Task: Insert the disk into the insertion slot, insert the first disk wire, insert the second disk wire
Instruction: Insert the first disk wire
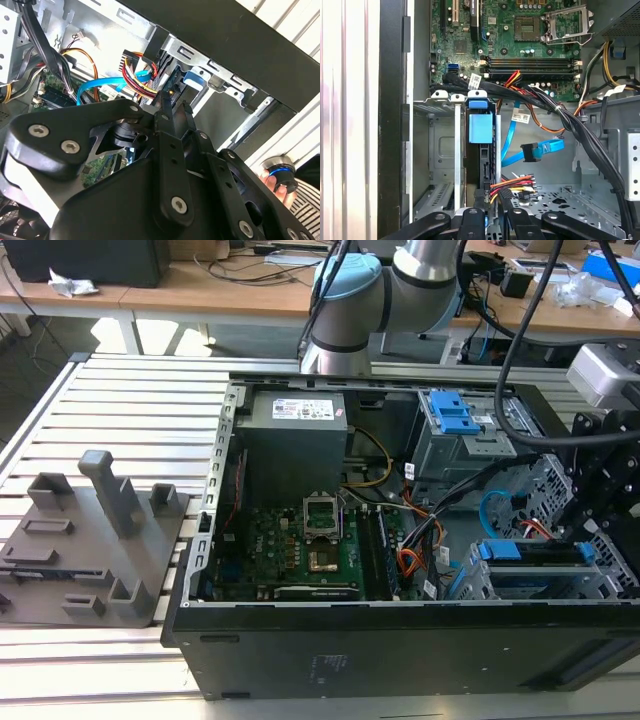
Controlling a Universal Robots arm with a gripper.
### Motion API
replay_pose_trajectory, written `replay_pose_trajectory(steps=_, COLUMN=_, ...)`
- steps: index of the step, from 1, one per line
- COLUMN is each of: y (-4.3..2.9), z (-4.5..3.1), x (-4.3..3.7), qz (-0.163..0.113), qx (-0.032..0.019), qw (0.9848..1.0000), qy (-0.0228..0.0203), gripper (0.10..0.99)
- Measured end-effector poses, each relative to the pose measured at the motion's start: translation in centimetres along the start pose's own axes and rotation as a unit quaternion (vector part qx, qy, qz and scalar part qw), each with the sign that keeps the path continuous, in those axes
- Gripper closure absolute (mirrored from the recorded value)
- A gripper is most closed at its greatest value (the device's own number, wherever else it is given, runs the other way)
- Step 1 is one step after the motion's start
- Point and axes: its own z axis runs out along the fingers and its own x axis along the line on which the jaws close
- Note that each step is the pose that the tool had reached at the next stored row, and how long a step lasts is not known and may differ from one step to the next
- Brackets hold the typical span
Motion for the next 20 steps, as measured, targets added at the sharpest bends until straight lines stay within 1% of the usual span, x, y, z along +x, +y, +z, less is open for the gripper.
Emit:
replay_pose_trajectory(steps=3, y=0.00, z=0.00, x=0.00, qz=0.000, qx=0.0000, qw=1.0000, qy=0.0000, gripper=0.851)
replay_pose_trajectory(steps=5, y=0.00, z=-0.01, x=-0.01, qz=0.000, qx=0.0000, qw=1.0000, qy=0.0001, gripper=0.980)
replay_pose_trajectory(steps=10, y=0.04, z=0.00, x=-0.01, qz=0.000, qx=0.0000, qw=1.0000, qy=-0.0002, gripper=0.980)
replay_pose_trajectory(steps=14, y=1.00, z=0.04, x=0.00, qz=0.000, qx=0.0000, qw=1.0000, qy=-0.0003, gripper=0.980)
replay_pose_trajectory(steps=15, y=1.30, z=0.05, x=0.01, qz=0.000, qx=0.0000, qw=1.0000, qy=-0.0003, gripper=0.980)
replay_pose_trajectory(steps=16, y=1.80, z=0.08, x=0.02, qz=0.000, qx=0.0000, qw=1.0000, qy=-0.0003, gripper=0.980)
replay_pose_trajectory(steps=19, y=2.43, z=0.11, x=0.03, qz=0.000, qx=0.0001, qw=1.0000, qy=-0.0003, gripper=0.980)
replay_pose_trajectory(steps=20, y=2.45, z=0.11, x=0.04, qz=0.000, qx=0.0001, qw=1.0000, qy=-0.0003, gripper=0.980)
